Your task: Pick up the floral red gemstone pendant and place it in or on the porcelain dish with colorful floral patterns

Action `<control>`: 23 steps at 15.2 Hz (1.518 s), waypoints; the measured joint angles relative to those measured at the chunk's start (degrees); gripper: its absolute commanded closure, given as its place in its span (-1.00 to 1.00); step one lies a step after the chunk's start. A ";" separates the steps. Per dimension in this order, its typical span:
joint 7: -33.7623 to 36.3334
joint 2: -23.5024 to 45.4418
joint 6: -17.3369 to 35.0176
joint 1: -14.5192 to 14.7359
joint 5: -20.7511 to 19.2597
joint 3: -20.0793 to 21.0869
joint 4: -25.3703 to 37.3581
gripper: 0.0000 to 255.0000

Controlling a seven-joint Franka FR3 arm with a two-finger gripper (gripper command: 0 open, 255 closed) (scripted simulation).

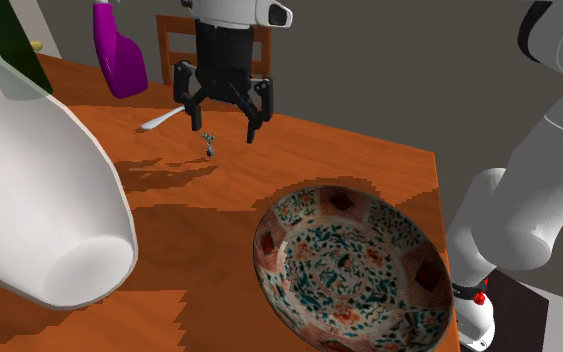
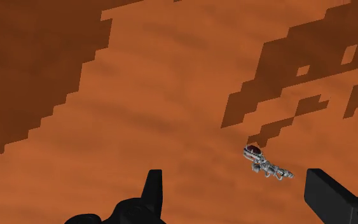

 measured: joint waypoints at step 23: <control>0.25 -0.03 5.08 0.12 0.10 0.15 -4.92 1.00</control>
